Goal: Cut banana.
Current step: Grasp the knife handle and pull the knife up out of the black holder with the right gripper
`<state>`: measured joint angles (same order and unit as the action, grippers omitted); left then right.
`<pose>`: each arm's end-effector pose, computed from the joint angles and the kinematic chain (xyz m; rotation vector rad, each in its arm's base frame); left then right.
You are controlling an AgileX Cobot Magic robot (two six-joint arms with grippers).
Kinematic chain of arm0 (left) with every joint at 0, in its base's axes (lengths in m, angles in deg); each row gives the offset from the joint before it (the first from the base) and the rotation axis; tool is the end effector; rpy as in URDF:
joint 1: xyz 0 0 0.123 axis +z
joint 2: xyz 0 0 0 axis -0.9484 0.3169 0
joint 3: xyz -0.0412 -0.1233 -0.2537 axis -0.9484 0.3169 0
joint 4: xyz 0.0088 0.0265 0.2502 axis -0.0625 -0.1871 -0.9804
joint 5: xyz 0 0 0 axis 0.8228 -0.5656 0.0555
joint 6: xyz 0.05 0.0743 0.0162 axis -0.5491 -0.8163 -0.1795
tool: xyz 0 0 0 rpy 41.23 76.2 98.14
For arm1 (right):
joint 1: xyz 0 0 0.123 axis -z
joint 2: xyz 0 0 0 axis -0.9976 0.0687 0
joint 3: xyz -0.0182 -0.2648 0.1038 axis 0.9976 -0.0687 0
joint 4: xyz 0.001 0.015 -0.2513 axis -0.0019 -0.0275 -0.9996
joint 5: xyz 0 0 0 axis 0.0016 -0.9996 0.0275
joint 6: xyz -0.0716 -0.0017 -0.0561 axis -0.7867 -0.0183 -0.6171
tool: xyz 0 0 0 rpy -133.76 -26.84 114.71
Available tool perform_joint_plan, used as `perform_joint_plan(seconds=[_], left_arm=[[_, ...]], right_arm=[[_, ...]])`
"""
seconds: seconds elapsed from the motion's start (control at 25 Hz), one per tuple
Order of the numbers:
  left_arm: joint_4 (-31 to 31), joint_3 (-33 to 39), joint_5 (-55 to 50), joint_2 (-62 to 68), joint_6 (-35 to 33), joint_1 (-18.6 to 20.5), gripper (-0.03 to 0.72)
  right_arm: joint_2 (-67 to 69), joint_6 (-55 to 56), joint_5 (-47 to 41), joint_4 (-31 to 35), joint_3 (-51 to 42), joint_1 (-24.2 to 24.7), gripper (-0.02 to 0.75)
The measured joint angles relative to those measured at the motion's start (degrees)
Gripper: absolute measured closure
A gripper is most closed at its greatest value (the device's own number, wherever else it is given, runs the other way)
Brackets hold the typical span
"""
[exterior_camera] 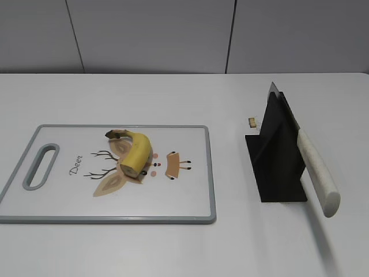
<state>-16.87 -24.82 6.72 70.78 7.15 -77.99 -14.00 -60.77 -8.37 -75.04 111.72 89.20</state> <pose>-0.0037 0.0012 0.2714 0.2126 2.0719 -0.0013 -0.0056 0.0153 0.2797 -0.0901 2.0097 0.1061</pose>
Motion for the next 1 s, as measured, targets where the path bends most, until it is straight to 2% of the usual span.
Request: perform_joint_plan(seconds=[1.0], left_arm=[[0.0, 0.0, 0.0, 0.0, 0.0, 0.0, 0.098]], right_arm=[[0.0, 0.0, 0.0, 0.0, 0.0, 0.0, 0.238]])
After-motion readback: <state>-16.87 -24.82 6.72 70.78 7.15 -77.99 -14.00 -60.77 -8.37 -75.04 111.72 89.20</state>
